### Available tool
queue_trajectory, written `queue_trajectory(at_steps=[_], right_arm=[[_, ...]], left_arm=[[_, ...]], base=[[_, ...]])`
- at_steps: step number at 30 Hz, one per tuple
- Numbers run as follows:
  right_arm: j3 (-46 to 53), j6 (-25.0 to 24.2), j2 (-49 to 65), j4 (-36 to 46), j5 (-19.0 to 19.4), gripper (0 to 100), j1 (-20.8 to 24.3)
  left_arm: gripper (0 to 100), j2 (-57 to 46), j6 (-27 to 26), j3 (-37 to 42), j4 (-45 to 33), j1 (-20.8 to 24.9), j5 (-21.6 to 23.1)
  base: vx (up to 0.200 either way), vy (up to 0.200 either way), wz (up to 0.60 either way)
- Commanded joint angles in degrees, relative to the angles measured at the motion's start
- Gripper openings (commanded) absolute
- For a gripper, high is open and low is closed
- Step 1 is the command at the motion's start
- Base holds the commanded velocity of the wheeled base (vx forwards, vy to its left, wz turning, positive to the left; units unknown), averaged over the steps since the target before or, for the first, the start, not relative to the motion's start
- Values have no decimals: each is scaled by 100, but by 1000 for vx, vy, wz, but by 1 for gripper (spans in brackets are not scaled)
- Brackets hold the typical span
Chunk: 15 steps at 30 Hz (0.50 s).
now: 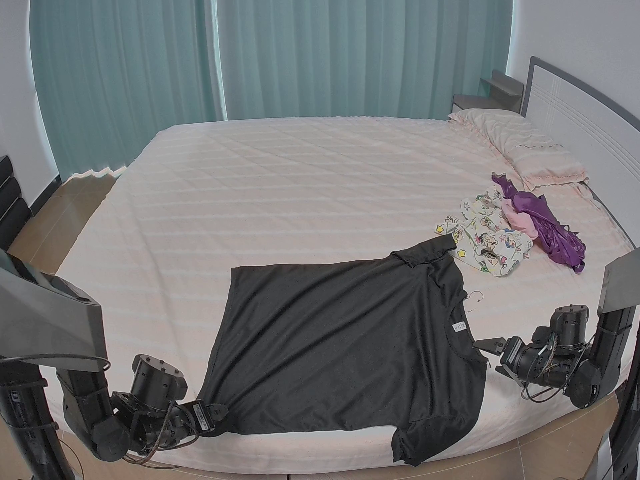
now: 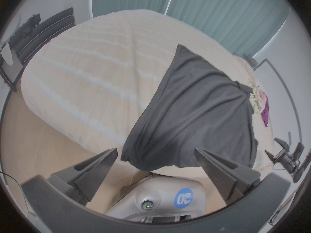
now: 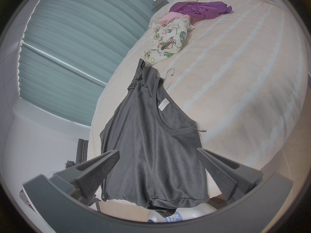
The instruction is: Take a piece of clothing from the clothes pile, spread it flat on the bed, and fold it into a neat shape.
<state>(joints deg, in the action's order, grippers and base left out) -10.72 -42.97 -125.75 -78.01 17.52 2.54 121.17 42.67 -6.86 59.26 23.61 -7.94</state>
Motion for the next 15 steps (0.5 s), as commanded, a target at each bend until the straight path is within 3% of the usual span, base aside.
queue_trajectory(at_steps=[1,6,11,15], right_arm=[[43,-1,50,-30,6,100,28],[34,-1,50,-30,6,100,19],[26,-1,24,-30,-3,100,28],[8,-1,24,-30,-12,100,19]], left_arm=[[100,-516,40,-70,-11,-94,99],[100,-516,717,-324,-20,-41,319],[100,-507,787,-324,-11,100,407],[100,-498,787,-316,-11,179,416]], base=[[0,0,0],[0,0,0],[0,0,0],[0,-200,0]])
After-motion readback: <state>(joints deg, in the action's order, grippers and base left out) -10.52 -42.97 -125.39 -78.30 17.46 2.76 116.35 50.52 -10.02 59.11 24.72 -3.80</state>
